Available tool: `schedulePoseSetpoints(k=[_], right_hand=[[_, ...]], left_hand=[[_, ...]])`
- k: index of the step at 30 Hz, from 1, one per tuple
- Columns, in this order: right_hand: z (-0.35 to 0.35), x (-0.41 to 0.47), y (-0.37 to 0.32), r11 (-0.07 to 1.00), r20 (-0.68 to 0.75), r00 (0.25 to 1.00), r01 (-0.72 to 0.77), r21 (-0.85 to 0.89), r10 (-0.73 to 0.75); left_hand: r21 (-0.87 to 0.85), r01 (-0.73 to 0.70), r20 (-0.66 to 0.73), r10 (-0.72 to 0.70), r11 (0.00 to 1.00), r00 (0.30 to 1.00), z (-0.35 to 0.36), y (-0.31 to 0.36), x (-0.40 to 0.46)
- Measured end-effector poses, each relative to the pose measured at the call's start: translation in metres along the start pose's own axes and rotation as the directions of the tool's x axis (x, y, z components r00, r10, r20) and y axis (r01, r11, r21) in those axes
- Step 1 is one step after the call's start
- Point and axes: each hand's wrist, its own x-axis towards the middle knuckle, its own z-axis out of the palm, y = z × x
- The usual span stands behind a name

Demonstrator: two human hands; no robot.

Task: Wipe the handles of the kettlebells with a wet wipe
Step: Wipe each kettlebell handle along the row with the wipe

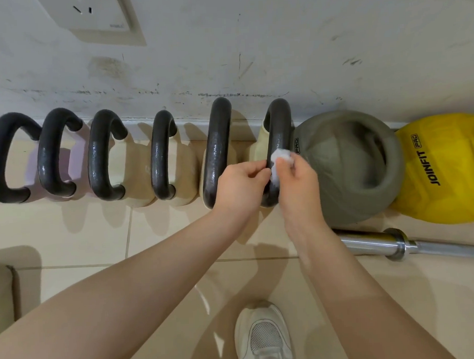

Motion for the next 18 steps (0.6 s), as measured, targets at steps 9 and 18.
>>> schedulePoseSetpoints(k=[9,18], right_hand=[[0.013,0.076,-0.039,0.994,-0.095,0.995,0.0,-0.111,-0.011],[0.004,0.065,-0.041,0.98,0.034,0.993,-0.108,-0.169,0.115]], left_hand=[[0.005,0.023,0.07,-0.023,1.0,0.997,0.001,0.012,0.008],[0.081,0.177,0.185,-0.189,0.981,0.964,0.01,0.039,0.035]])
